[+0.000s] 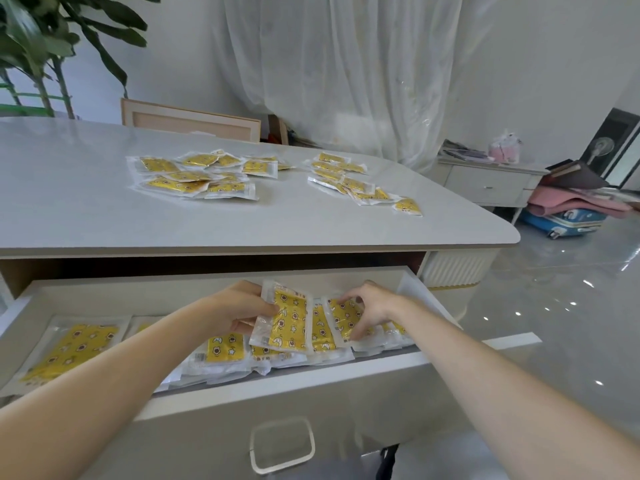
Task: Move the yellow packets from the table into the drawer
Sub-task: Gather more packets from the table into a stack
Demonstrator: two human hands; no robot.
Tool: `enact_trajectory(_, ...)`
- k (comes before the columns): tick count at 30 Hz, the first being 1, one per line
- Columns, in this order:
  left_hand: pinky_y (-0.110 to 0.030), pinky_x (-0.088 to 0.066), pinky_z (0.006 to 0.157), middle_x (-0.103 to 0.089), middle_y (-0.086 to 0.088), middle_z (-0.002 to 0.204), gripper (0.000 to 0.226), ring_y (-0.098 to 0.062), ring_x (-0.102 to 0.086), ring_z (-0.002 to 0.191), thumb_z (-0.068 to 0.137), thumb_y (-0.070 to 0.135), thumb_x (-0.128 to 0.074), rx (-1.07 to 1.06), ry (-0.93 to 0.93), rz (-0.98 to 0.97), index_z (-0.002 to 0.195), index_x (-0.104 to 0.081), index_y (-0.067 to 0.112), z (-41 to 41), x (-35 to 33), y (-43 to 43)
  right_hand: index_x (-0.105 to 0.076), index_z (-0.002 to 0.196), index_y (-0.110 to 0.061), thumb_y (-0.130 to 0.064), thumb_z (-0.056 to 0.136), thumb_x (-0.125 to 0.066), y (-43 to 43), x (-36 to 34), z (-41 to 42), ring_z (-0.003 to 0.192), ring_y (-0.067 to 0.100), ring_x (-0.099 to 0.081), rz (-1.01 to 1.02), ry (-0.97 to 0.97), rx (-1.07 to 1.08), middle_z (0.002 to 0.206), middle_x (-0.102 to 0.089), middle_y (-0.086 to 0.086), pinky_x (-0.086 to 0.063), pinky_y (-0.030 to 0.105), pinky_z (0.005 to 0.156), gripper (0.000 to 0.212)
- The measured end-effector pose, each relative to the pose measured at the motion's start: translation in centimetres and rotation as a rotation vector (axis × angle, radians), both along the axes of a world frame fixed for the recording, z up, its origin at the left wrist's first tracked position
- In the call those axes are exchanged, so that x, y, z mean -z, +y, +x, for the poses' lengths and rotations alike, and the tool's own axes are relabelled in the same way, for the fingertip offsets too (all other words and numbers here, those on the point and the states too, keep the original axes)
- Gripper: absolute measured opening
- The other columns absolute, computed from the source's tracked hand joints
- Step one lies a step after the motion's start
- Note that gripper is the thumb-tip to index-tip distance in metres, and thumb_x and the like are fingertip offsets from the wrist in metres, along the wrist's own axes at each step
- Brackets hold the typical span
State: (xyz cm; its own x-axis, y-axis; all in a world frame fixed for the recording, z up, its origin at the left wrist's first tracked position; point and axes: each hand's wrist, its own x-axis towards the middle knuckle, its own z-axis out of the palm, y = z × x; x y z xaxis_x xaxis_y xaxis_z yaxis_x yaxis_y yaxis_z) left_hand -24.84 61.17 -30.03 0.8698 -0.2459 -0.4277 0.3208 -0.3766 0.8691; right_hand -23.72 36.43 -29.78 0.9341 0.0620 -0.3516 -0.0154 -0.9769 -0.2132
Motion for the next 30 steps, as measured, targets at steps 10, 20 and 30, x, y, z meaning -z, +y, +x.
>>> enact_trajectory(10, -0.034, -0.056, 0.079, -0.069, -0.011, 0.106, 0.035, -0.023, -0.067, 0.090, 0.088, 0.007, -0.064, -0.051, 0.019, -0.049, 0.122, -0.057, 0.005, -0.4, -0.4, 0.1, -0.055, 0.134, -0.023, -0.026, 0.084, -0.072, 1.5, -0.7, -0.5, 0.119, 0.018, -0.053, 0.239, -0.081, 0.047, 0.138, -0.051, 0.004, -0.042, 0.030, 0.099, 0.053)
enact_trajectory(20, -0.031, -0.059, 0.060, -0.069, -0.015, 0.103, 0.024, -0.023, -0.068, 0.082, 0.087, 0.001, -0.062, -0.179, 0.237, -0.281, 0.110, -0.059, 0.001, -1.2, -2.2, -0.2, -0.064, 0.111, -0.005, -0.024, 0.089, -0.065, 4.3, -1.4, -0.3, 0.095, 0.019, -0.063, 0.917, 0.355, 0.239, 0.111, -0.067, 0.011, -0.050, 0.032, 0.092, 0.029)
enact_trajectory(30, -0.036, -0.060, 0.075, -0.070, -0.010, 0.102, 0.014, -0.025, -0.071, 0.086, 0.092, 0.006, -0.058, -0.070, 0.186, -0.244, 0.105, -0.062, 0.007, -1.4, -2.3, -0.5, -0.049, 0.113, -0.004, -0.012, 0.098, -0.050, -1.5, -1.8, 0.2, 0.079, 0.024, -0.064, 0.852, 0.241, 0.627, 0.091, -0.065, 0.011, -0.054, 0.041, 0.086, 0.017)
